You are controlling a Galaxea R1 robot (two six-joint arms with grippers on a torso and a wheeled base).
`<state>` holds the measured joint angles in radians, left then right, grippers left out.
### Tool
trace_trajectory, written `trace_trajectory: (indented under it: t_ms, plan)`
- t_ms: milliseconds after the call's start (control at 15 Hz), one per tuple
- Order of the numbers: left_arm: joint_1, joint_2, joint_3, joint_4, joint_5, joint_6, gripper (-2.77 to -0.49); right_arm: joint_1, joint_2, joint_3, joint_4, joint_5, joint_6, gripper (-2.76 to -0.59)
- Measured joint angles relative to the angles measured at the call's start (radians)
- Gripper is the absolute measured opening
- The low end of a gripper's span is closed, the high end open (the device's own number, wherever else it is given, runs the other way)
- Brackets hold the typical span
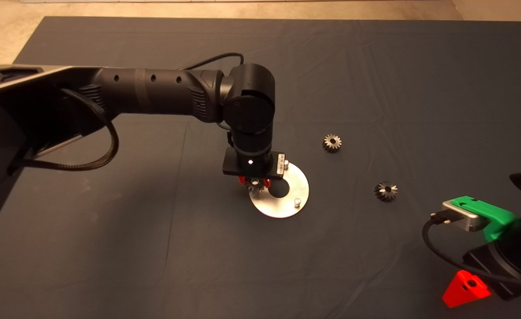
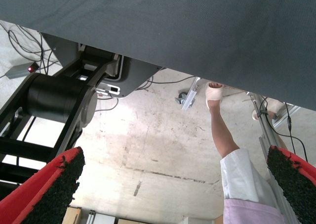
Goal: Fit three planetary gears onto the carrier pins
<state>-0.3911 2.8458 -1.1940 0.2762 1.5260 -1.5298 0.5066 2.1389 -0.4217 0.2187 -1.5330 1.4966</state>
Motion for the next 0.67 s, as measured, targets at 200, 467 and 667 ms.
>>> trace_trajectory:
  t_ms: [200,467,667]
  plan:
    - [0.001,0.000,0.000,0.000,0.000,-0.001,-2.31,0.000,0.000,0.000,0.000,0.000,0.000,-0.61]
    - [0.009,0.000,0.000,-0.001,0.000,-0.001,-2.31,0.000,0.000,0.000,0.000,0.000,0.000,-0.61]
    - [0.011,0.000,0.000,0.000,0.000,-0.002,-2.31,0.000,0.000,0.000,0.000,0.000,0.000,-0.61]
